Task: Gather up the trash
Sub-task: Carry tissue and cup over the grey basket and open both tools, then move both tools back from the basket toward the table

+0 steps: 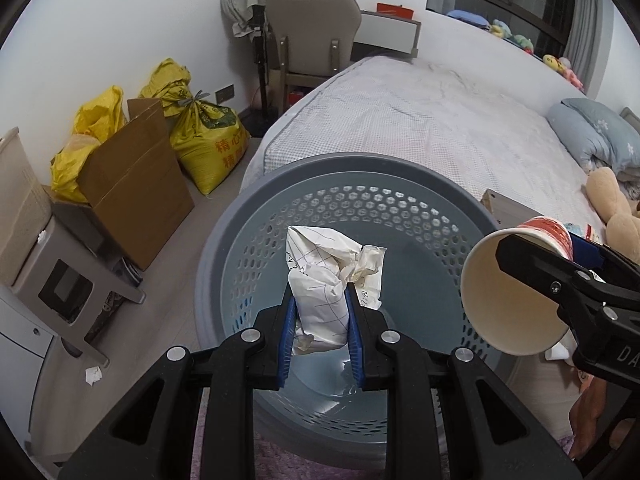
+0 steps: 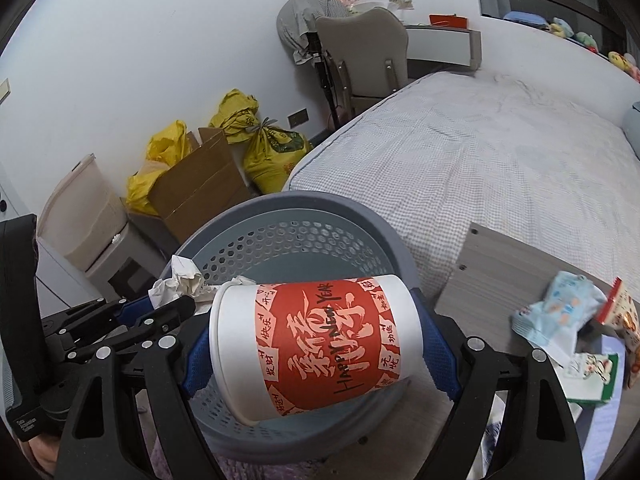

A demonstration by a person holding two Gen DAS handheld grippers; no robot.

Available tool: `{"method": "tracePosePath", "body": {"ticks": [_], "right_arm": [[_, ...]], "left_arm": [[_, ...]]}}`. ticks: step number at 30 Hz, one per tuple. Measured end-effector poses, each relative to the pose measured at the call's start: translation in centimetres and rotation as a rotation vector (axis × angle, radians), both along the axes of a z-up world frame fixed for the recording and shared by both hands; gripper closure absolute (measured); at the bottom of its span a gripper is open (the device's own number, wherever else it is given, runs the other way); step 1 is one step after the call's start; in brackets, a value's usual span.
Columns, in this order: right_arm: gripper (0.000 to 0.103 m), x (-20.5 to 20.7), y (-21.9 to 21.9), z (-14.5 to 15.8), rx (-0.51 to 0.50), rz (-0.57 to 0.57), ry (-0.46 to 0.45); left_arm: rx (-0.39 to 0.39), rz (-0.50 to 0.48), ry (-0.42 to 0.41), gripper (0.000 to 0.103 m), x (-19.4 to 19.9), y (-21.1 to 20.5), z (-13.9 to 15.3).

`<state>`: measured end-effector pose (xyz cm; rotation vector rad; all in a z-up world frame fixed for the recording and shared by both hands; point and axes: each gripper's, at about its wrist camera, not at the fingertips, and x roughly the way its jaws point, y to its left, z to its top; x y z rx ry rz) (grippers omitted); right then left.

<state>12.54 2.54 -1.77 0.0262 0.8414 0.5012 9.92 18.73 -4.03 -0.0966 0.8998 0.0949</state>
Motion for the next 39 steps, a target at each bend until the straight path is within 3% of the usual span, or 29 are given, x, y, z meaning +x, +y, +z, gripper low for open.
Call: {"method": "tracePosePath", "body": {"ticks": [18, 21, 23, 31, 39], "right_arm": [[0.020, 1.4, 1.5, -1.0, -0.035, 0.000, 0.018], [0.020, 1.5, 1.4, -1.0, -0.038, -0.006, 0.022], [0.020, 1.4, 1.2, -0.9, -0.033, -0.009, 0.025], [0.020, 1.0, 0.7, -0.6, -0.027, -0.026, 0.016], [0.020, 0.5, 0.3, -0.4, -0.034, -0.035, 0.006]], "left_arm": [[-0.010, 0.065, 0.038, 0.072, 0.2, 2.0, -1.0], [-0.008, 0.072, 0.038, 0.063, -0.1, 2.1, -1.0], [-0.004, 0.080, 0.029, 0.044, -0.3, 2.1, -0.8], [0.004, 0.099, 0.007, 0.040, -0.6, 2.4, -0.2], [0.016, 0.117, -0.022, 0.022, -1.3, 2.4, 0.4]]}}
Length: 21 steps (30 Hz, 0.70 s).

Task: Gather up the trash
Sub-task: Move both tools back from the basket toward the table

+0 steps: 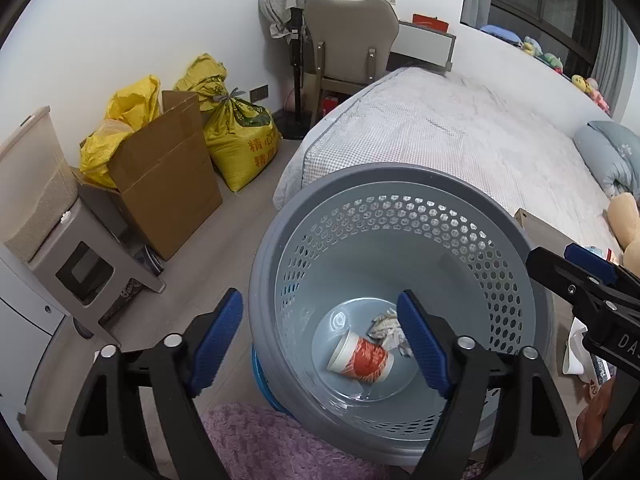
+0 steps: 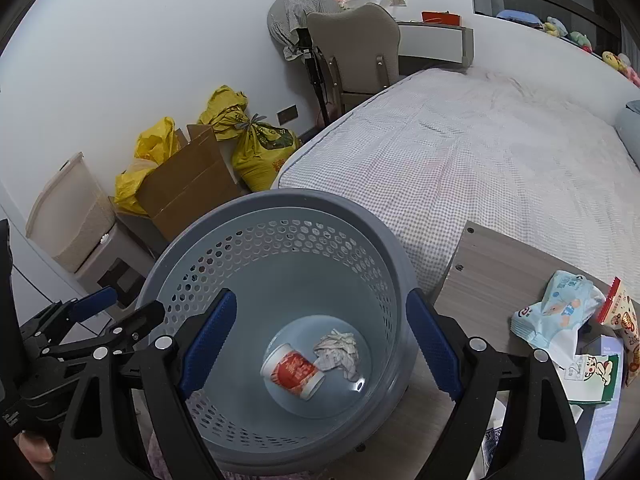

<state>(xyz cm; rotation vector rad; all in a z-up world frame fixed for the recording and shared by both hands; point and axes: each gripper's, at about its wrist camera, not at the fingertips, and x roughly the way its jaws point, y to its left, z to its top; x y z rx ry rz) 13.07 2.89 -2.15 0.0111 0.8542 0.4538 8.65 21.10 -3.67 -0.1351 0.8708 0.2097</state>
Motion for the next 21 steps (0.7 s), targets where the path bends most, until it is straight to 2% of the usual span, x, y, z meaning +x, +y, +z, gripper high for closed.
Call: {"method": "tracePosePath", "body": {"ticks": [8, 21], "right_arm": [[0.020, -0.7, -0.4, 0.5, -0.001, -0.012, -0.011], [0.020, -2.5, -1.5, 1.6, 0.005, -0.030, -0.040]], "left_arm": [[0.014, 0.024, -0.021, 0.010, -0.7, 0.1, 0.7], [0.036, 0.021, -0.056, 0.007, -2.1, -0.6, 2.0]]}}
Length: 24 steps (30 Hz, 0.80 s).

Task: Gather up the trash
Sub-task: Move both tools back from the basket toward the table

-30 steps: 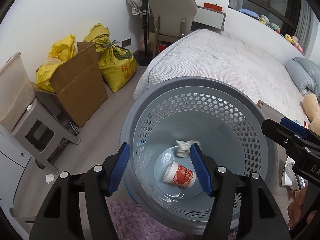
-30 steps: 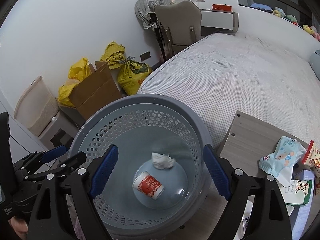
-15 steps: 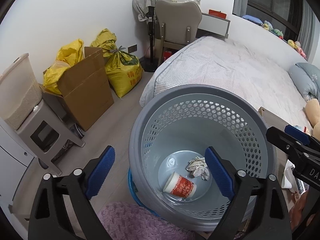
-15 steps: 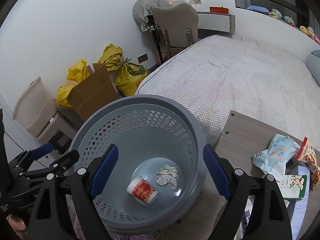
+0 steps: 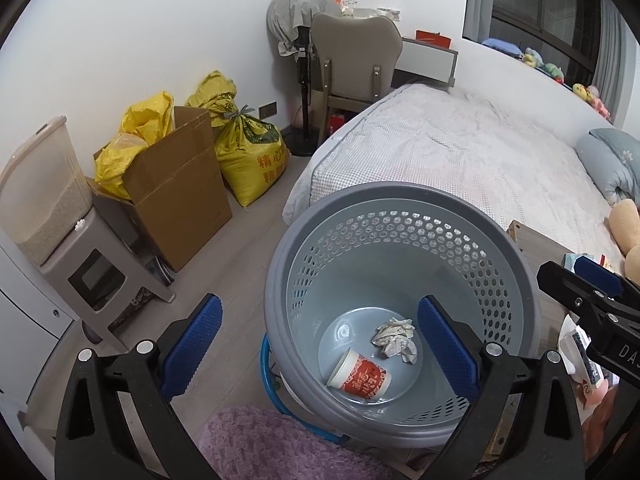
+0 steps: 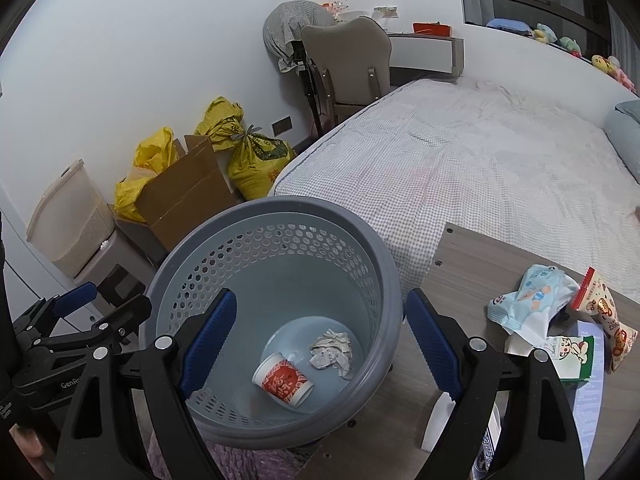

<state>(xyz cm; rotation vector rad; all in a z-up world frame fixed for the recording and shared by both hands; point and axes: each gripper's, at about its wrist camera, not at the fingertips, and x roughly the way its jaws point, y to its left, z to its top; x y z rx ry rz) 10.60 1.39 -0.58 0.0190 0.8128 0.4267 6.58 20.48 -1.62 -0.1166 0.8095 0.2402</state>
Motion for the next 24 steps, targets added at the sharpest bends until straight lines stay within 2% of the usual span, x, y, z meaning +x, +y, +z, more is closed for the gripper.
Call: {"method": "tracePosePath", "body": {"ticks": [15, 24], "right_arm": [[0.020, -2.6, -3.0, 0.9, -0.012, -0.062, -0.028], [0.020, -4.3, -7.2, 1.1, -0.019, -0.154, -0.036]], "left_arm": [[-0.005, -0.060, -0.020, 0.006, -1.0, -2.9, 0.7], [-0.032, -0.125, -0.029, 0.006, -1.2, -6.0, 1.0]]}}
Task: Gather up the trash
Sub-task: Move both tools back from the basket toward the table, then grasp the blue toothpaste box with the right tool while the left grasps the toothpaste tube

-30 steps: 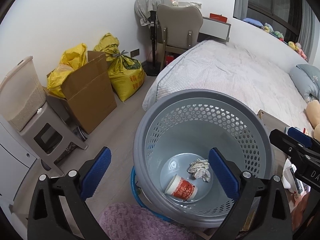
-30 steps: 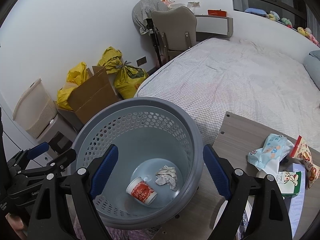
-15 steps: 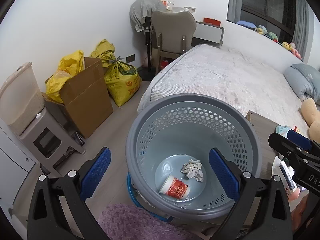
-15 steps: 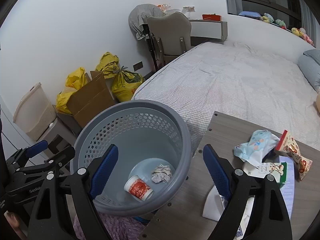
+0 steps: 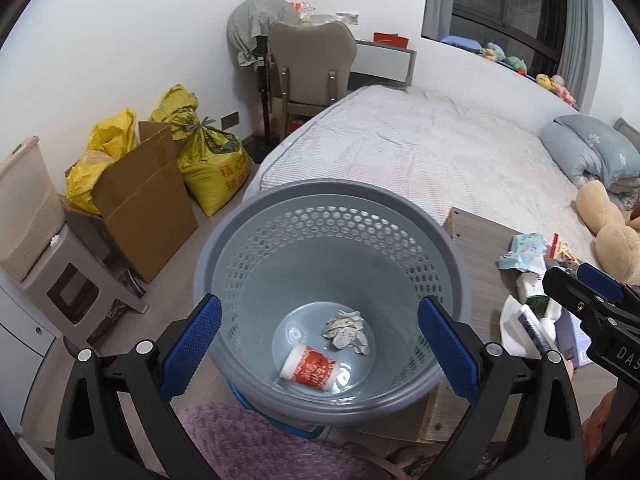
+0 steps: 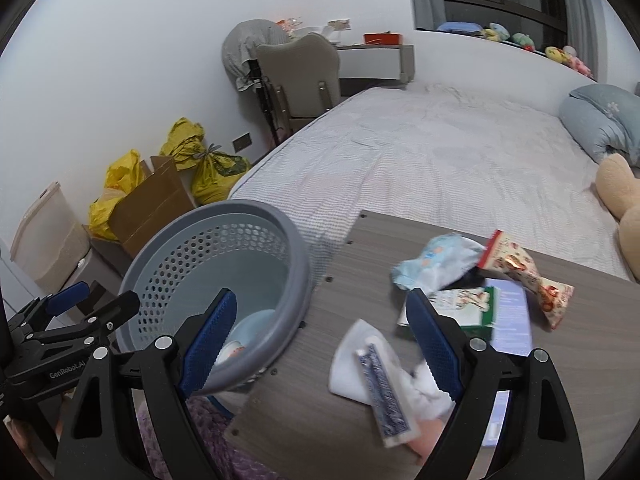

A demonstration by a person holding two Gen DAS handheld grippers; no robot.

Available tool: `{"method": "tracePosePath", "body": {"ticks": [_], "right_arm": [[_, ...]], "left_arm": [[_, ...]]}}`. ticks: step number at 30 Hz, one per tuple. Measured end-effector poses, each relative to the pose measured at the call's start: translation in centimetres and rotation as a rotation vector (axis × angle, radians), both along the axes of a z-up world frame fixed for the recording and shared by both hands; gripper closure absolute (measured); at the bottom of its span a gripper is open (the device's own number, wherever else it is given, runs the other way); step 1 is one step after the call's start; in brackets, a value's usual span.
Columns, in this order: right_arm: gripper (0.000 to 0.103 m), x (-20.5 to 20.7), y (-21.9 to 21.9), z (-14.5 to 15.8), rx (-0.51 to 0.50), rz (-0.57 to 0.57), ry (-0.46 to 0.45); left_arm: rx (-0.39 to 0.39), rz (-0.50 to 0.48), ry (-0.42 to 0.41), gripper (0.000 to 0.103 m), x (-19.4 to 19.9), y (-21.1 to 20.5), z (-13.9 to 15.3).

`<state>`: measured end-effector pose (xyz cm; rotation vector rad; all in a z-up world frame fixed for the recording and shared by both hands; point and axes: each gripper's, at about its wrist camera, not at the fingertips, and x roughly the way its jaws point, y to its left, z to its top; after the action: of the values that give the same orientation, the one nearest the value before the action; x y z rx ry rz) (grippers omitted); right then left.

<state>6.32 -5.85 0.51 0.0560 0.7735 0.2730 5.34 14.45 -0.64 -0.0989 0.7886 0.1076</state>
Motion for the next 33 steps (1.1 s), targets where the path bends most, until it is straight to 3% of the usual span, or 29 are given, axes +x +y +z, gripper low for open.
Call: {"method": "tracePosePath", "body": {"ticks": [9, 19, 33], "right_arm": [[0.020, -1.9, -5.8, -0.4, -0.024, -0.121, 0.007], [0.020, -2.8, -12.1, -3.0, -0.045, -0.212, 0.069], [0.020, -1.5, -13.8, -6.2, -0.057, -0.221, 0.124]], "left_arm": [[-0.031, -0.064, 0.000, 0.006, 0.0, -3.7, -0.2], [-0.021, -0.157, 0.019, 0.006, 0.2, -9.1, -0.6], [0.040, -0.179, 0.049, 0.006, 0.7, -13.3, -1.8]]}}
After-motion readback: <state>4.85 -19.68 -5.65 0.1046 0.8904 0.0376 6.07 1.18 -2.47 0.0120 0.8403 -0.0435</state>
